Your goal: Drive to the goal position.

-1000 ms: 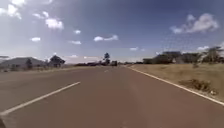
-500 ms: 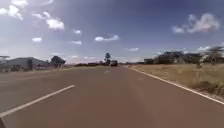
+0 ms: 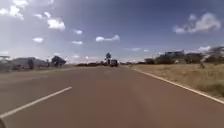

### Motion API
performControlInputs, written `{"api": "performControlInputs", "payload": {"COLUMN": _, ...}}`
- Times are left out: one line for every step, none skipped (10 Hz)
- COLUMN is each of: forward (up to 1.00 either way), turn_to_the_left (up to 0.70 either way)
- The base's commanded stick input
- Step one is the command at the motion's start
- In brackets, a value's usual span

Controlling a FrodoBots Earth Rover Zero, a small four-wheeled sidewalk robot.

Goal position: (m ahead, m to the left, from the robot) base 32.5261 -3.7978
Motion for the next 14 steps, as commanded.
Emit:
{"api": "performControlInputs", "payload": {"forward": 0.85, "turn_to_the_left": 0.0}}
{"api": "performControlInputs", "payload": {"forward": 0.85, "turn_to_the_left": 0.0}}
{"api": "performControlInputs", "payload": {"forward": 0.85, "turn_to_the_left": 0.0}}
{"api": "performControlInputs", "payload": {"forward": 0.85, "turn_to_the_left": 0.0}}
{"api": "performControlInputs", "payload": {"forward": 0.85, "turn_to_the_left": 0.0}}
{"api": "performControlInputs", "payload": {"forward": 0.85, "turn_to_the_left": 0.0}}
{"api": "performControlInputs", "payload": {"forward": 0.85, "turn_to_the_left": 0.0}}
{"api": "performControlInputs", "payload": {"forward": 0.85, "turn_to_the_left": 0.0}}
{"api": "performControlInputs", "payload": {"forward": 0.85, "turn_to_the_left": 0.0}}
{"api": "performControlInputs", "payload": {"forward": 0.85, "turn_to_the_left": 0.0}}
{"api": "performControlInputs", "payload": {"forward": 0.85, "turn_to_the_left": 0.0}}
{"api": "performControlInputs", "payload": {"forward": 0.85, "turn_to_the_left": 0.0}}
{"api": "performControlInputs", "payload": {"forward": 0.85, "turn_to_the_left": 0.0}}
{"api": "performControlInputs", "payload": {"forward": 0.85, "turn_to_the_left": 0.0}}
